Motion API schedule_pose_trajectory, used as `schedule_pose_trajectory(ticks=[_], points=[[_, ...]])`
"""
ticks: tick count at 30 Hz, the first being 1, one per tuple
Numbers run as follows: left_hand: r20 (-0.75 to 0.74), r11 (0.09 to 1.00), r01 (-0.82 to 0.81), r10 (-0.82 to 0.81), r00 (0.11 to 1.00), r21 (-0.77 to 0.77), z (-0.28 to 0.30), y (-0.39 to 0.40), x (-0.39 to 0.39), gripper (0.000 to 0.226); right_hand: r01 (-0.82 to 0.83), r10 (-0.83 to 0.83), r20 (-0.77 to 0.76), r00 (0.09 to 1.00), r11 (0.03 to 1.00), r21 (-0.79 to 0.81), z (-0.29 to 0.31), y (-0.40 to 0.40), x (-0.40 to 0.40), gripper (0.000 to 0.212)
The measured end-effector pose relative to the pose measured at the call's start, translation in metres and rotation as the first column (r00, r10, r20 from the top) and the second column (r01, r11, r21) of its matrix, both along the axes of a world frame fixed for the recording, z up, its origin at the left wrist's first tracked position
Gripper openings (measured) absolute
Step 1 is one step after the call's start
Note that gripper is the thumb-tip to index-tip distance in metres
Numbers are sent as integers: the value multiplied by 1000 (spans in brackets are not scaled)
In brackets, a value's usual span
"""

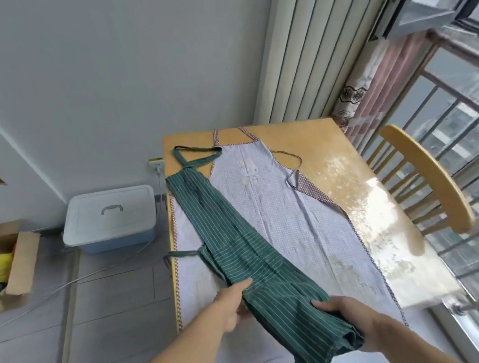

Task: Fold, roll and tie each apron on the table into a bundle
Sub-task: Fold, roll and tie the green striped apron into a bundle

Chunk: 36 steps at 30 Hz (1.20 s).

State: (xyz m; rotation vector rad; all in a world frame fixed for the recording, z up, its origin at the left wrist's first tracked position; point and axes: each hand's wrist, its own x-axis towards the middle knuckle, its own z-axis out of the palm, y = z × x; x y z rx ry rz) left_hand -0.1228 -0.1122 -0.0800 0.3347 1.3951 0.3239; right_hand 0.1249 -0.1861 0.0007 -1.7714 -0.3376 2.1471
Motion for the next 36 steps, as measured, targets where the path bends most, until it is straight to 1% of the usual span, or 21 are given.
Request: schedule_pose_trajectory(ticks=[2, 4, 6, 8, 10, 12, 13, 15, 16, 18, 20, 21, 24, 25, 27, 28, 30, 32, 33, 34, 36], points=[[22, 998, -60, 60, 998, -14, -8, -13, 22, 57, -27, 27, -18, 999, 999, -28, -3, -20, 26, 32], [-21, 997, -67, 67, 998, -27, -56, -27, 43, 63, -126, 124, -29, 992, 990, -63, -6, -41, 54, 29], [-58, 998, -30, 27, 998, -54, -84, -46, 59, 54, -274, 274, -23, 962, 958, -78, -8, -54, 78, 41], [-61, 994, 61, -66, 996, -89, -44, -74, 79, 29, -358, 358, -9, 934, 932, -63, -8, -59, 100, 55], [-90, 978, 194, -201, 975, -78, -19, -97, 92, 16, -371, 369, -63, 927, 928, -22, 7, -50, 103, 52], [-73, 953, 284, -292, 954, -105, -18, -113, 96, 9, -316, 319, -114, 941, 948, 43, 25, -33, 90, 32], [-59, 944, 306, -315, 947, -125, -15, -122, 95, 8, -274, 277, -117, 954, 961, 45, 32, -24, 80, 31], [-62, 921, 351, -366, 929, -168, -15, -131, 84, 22, -189, 196, -94, 976, 979, 80, 38, -8, 53, 39], [-82, 913, 375, -391, 917, -163, -14, -132, 78, 21, -166, 175, -90, 981, 982, 95, 36, 1, 39, 41], [-222, 868, 483, -497, 839, -120, -14, -128, 65, 17, -114, 121, -68, 990, 988, 106, 29, 20, 12, 40], [-378, 775, 631, -594, 710, -34, -12, -120, 53, 23, -42, 46, -39, 998, 996, 83, 18, 40, -9, 40], [-416, 753, 655, -579, 702, 58, -11, -116, 48, 21, -24, 27, -40, 999, 997, 75, 12, 50, -18, 42], [-448, 788, 523, -359, 819, 324, -12, -93, 27, 18, -13, 16, -35, 999, 998, 66, 0, 84, -40, 47], [-400, 812, 448, -295, 868, 373, -10, -85, 20, 20, -6, 8, -25, 1000, 997, 75, -5, 95, -43, 48], [-171, 886, 245, -191, 967, 393, -15, -68, 5, 29, 16, -14, -30, 999, 996, 93, -16, 119, -51, 58], [-28, 930, 129, -127, 992, 344, -18, -61, 0, 34, 22, -22, 0, 1000, 993, 112, -25, 129, -54, 61], [198, 978, 9, -51, 979, 209, -22, -52, -8, 29, 28, -60, 169, 984, 982, 185, -39, 132, -57, 52], [294, 993, -64, 32, 955, 101, -37, -49, -11, 10, -34, -92, 432, 897, 961, 273, -64, 119, -53, 40], [306, 995, -82, 63, 950, 52, -40, -48, -11, 12, -120, -62, 546, 835, 949, 290, -72, 108, -49, 37], [283, 995, -93, 82, 956, 26, -46, -46, -10, 23, -228, -16, 642, 766, 928, 294, -78, 97, -45, 36], [179, 997, -27, 13, 984, 77, -56, -42, -4, 43, -398, 64, 772, 632, 882, 252, -83, 77, -39, 38]])
